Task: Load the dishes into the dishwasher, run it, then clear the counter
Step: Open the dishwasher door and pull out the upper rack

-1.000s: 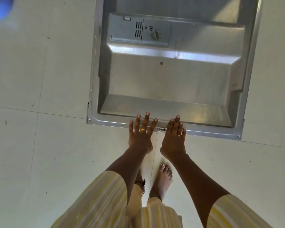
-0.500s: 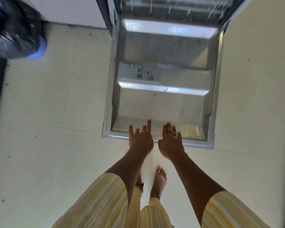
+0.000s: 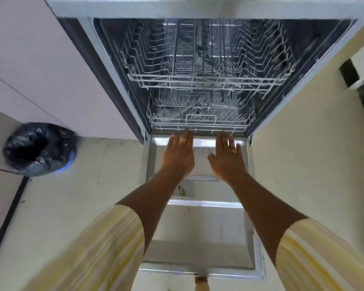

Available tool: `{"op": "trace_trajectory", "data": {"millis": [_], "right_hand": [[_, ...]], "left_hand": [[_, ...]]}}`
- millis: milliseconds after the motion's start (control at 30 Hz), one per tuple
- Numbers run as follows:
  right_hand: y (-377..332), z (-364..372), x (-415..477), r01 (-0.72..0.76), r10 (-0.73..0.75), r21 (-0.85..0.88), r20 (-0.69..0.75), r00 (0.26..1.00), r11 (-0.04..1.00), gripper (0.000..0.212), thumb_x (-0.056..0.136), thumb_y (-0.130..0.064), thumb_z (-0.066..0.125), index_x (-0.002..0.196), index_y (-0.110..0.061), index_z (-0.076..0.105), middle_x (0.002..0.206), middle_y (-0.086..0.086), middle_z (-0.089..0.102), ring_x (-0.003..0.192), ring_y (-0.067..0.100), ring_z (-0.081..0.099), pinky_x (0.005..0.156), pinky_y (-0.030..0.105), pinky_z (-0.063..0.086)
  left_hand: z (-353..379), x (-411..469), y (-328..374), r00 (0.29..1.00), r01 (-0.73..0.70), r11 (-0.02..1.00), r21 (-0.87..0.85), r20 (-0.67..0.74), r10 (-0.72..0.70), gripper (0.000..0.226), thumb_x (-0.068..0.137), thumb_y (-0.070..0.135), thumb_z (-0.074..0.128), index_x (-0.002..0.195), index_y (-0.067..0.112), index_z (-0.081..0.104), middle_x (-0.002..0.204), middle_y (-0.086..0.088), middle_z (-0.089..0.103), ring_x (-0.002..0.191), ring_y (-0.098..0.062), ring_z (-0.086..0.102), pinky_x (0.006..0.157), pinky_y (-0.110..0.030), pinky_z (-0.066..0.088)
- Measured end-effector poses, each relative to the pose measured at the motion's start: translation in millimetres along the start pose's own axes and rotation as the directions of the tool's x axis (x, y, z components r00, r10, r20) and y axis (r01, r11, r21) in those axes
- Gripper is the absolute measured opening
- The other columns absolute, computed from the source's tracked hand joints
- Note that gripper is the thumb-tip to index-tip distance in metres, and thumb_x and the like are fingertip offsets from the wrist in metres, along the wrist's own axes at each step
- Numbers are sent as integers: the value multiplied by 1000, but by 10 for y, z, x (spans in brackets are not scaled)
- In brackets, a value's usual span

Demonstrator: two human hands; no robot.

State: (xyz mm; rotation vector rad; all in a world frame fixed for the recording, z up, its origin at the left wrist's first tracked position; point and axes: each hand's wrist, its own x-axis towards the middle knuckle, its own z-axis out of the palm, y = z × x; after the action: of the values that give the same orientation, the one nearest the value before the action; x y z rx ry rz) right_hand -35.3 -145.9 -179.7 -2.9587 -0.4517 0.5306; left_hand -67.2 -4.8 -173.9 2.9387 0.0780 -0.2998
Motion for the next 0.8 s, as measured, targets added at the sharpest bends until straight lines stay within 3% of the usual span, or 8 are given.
{"op": "trace_trajectory", "data": {"millis": [67,233,467,633,800], "right_hand": [[51,-257,302,-18,17,-15,-26,1000,1000,68,97,-34,31,148,-6,-5,156,11,-11,145,25,-8,116,41,-2],[146,-754,937,8,-15,-68,-114,993,998,73,98,-37,34,146,-4,-10,155,11,-16,143,25,-14,115,41,-8],[50,-922,1446,63,-63,-2,-115,991,998,80,96,-33,44,147,-2,-10,155,14,-17,143,27,-14,115,42,-7],[-17,-812,1480,27,-15,73,-161,987,997,68,95,-13,43,147,0,1,156,16,-5,144,30,-7,117,40,-2],[-80,-835,1413,-18,33,85,-187,982,996,56,96,-9,37,145,2,11,154,18,11,143,31,5,117,39,4]], "left_hand": [[-201,339,31,1000,20,1000,5,-5,-20,63,100,27,31,148,7,-4,157,-10,-7,145,-29,-5,116,-39,-3],[-637,1052,38,996,47,998,30,-76,-44,67,100,31,32,147,5,-9,156,-11,-14,144,-29,-12,115,-39,-6],[-682,1473,-139,998,60,998,32,-23,-60,69,99,31,35,148,7,-5,157,-11,-8,144,-29,-8,116,-39,-2],[-524,1439,-155,994,80,994,-74,-64,-85,70,97,20,40,148,10,-7,158,-8,-6,144,-28,-11,115,-39,-4],[-522,1364,-84,989,94,991,-99,-101,-104,66,97,15,40,149,7,1,157,-10,2,145,-29,-6,116,-40,0]]}}
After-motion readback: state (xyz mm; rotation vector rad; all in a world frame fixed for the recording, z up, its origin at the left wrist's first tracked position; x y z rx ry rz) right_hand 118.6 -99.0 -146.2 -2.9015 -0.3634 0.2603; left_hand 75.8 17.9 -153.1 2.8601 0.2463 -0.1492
